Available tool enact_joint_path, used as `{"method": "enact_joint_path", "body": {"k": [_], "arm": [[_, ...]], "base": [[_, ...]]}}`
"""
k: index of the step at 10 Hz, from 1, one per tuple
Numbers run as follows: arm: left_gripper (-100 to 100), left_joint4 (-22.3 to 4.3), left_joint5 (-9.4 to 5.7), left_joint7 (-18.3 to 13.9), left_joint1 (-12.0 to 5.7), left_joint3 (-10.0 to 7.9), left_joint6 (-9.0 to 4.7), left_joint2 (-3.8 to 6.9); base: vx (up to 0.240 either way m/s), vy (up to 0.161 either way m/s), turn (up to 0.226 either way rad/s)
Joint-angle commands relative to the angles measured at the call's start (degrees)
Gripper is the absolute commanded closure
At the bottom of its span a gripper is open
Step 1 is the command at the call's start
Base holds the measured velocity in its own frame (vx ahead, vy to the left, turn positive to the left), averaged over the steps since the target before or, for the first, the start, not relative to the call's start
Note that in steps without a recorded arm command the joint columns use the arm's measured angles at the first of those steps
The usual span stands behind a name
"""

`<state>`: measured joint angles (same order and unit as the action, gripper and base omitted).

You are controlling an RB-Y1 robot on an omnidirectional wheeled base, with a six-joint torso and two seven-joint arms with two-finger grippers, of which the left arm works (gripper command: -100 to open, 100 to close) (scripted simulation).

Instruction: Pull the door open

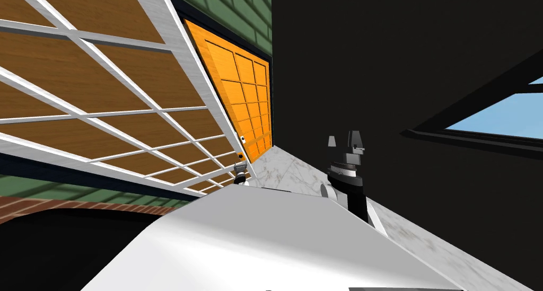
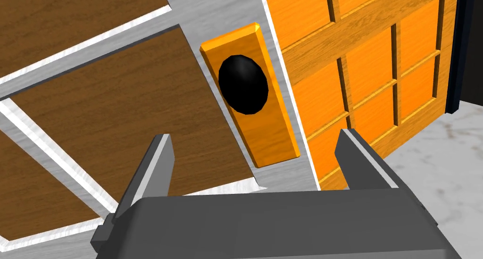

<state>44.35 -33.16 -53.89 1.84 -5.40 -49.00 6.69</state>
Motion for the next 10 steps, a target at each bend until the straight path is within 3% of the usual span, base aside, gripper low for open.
{"method": "enact_joint_path", "body": {"k": [1,10], "arm": [[-100,0.24,-0.89,-2.52,-0.04,0.17,-0.04,-0.17],[-100,1.11,-5.21,-13.72,-0.38,1.03,-0.38,-1.01]], "base": [[-0.053,0.017,-0.084],[-0.078,0.012,-0.076]]}}
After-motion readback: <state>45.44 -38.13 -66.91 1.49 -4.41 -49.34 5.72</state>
